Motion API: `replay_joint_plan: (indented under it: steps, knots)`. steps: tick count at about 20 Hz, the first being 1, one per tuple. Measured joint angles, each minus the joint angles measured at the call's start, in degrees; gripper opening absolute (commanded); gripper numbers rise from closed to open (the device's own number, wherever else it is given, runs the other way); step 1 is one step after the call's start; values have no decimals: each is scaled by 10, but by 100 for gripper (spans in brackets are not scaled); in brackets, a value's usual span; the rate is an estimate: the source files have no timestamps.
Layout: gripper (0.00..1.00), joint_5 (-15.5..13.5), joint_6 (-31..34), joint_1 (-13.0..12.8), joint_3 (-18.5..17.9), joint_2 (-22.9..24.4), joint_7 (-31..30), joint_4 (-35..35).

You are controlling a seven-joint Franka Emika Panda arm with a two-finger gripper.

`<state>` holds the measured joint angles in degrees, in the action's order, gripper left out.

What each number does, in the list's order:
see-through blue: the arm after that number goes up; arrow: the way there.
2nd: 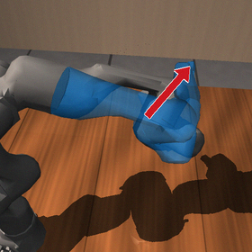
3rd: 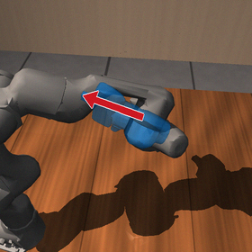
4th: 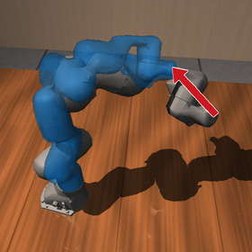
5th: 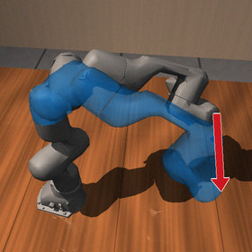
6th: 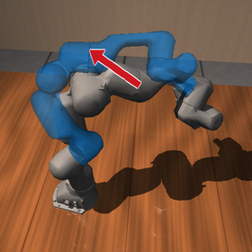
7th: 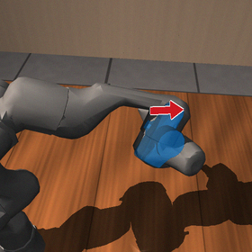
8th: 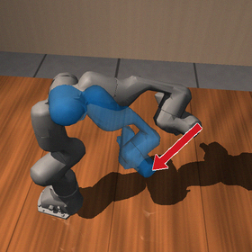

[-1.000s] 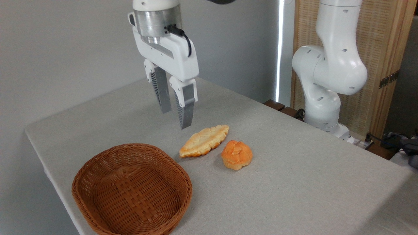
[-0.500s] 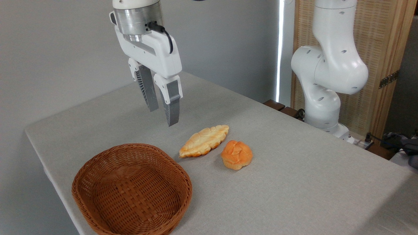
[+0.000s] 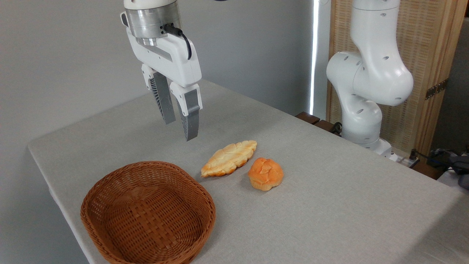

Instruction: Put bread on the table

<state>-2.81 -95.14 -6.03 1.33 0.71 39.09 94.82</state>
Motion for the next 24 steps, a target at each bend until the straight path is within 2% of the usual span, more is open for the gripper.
replay_joint_plan:
  steps: [10, 15, 24]
  knots:
    - [100, -1, 12, 7, -1, 1, 0, -23]
    - [100, 10, 12, 7, -1, 1, 0, -25]
    - [100, 12, 12, 7, -1, 1, 0, -26]
